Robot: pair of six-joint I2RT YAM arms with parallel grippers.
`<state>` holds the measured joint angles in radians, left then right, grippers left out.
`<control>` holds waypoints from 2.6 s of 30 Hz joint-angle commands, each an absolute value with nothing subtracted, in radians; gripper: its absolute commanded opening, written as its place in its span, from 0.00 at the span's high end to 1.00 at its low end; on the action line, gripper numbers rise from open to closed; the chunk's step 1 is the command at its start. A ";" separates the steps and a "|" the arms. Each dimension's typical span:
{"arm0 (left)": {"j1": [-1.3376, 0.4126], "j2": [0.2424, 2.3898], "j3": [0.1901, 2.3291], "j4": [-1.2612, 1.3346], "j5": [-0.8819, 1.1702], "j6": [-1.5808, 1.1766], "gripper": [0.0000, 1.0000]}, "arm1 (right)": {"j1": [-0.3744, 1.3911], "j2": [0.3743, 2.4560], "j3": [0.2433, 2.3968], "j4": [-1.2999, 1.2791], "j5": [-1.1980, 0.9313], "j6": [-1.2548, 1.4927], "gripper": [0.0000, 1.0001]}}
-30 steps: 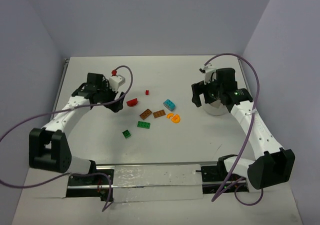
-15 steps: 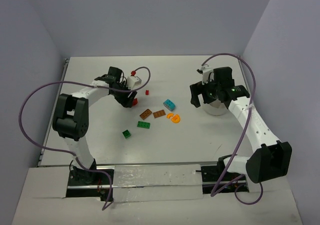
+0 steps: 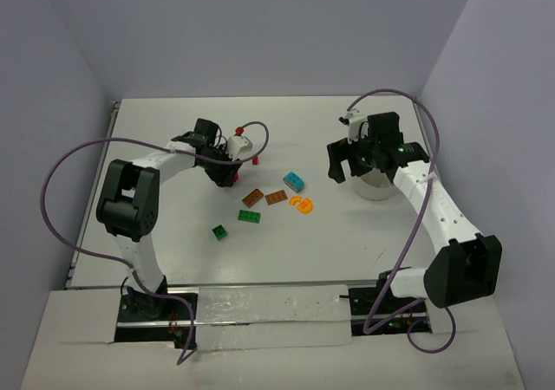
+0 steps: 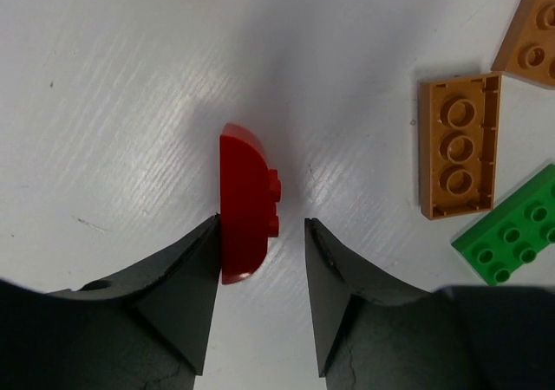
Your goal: Sort the legos into containers by color
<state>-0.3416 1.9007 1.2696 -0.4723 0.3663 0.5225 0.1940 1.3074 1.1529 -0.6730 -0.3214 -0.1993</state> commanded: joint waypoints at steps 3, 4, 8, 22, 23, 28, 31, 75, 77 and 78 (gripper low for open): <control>-0.354 1.899 1.242 -0.345 0.368 0.540 0.62 | 0.201 1.327 1.224 -0.648 -0.356 -0.161 0.00; -0.354 1.899 1.240 -0.342 0.364 0.537 0.65 | 0.201 1.329 1.228 -0.645 -0.357 -0.154 0.00; -0.354 1.883 1.224 -0.331 0.365 0.525 0.75 | 0.201 1.339 1.248 -0.626 -0.382 -0.116 0.00; -0.433 1.416 1.084 -0.226 0.544 0.178 1.00 | 0.227 1.422 1.339 -0.553 -0.672 0.209 0.00; -0.457 1.367 1.069 -0.215 0.520 0.171 1.00 | 0.234 1.443 1.351 -0.555 -0.710 0.237 0.00; -0.527 1.299 1.069 -0.227 0.438 0.148 1.00 | 0.261 1.473 1.354 -0.498 -0.814 0.342 0.00; -0.570 1.292 1.088 -0.244 0.394 0.157 1.00 | 0.293 1.506 1.397 -0.478 -0.880 0.408 0.00; -0.693 1.342 1.158 -0.262 0.289 0.174 1.00 | 0.449 1.737 1.511 -0.494 -1.030 0.419 0.69; -0.693 1.344 1.160 -0.266 0.287 0.168 0.81 | 0.449 1.726 1.511 -0.512 -1.001 0.400 0.83; -0.692 1.344 1.161 -0.270 0.285 0.165 0.57 | 0.448 1.712 1.514 -0.533 -0.965 0.384 0.94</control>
<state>-0.6865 1.3297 1.1027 -0.3024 0.3000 0.1859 0.4332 1.7485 1.4811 -0.4997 -0.9625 0.4216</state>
